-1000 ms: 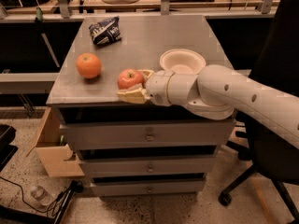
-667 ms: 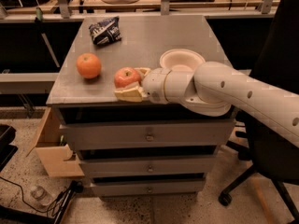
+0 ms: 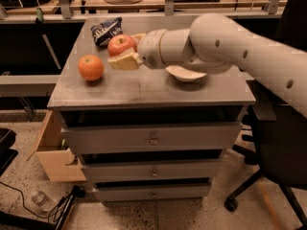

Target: Move apple near blue chip bag

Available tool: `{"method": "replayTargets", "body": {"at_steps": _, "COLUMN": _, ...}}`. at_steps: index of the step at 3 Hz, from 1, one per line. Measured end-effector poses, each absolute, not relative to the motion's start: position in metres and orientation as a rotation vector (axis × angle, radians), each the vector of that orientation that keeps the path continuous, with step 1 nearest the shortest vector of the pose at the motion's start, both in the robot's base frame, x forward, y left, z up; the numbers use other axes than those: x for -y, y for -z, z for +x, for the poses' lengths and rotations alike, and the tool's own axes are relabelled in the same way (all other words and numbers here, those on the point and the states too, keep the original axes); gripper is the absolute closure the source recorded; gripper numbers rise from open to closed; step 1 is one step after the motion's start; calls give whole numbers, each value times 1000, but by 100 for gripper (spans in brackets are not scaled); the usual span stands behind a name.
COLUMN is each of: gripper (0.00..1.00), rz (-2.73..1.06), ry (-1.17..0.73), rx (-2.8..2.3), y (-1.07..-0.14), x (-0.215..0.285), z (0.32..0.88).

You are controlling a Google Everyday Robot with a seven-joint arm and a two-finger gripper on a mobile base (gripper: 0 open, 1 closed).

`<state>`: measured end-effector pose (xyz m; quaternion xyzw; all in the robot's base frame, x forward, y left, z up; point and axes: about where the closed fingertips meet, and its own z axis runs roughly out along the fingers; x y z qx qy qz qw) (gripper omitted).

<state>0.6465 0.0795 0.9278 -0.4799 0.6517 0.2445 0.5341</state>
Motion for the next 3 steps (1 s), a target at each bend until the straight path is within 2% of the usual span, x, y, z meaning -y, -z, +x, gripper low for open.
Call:
{"method": "replayTargets", "body": {"at_steps": 1, "gripper": 100, "rz": -1163, "ry": -575, "rx": -1593, "y": -955, "x": -86, "z": 690}}
{"method": "replayTargets", "body": {"at_steps": 3, "gripper": 100, "rz": -1184, "ry": -571, "rx": -1766, "y": -922, "x": -65, "z": 783}}
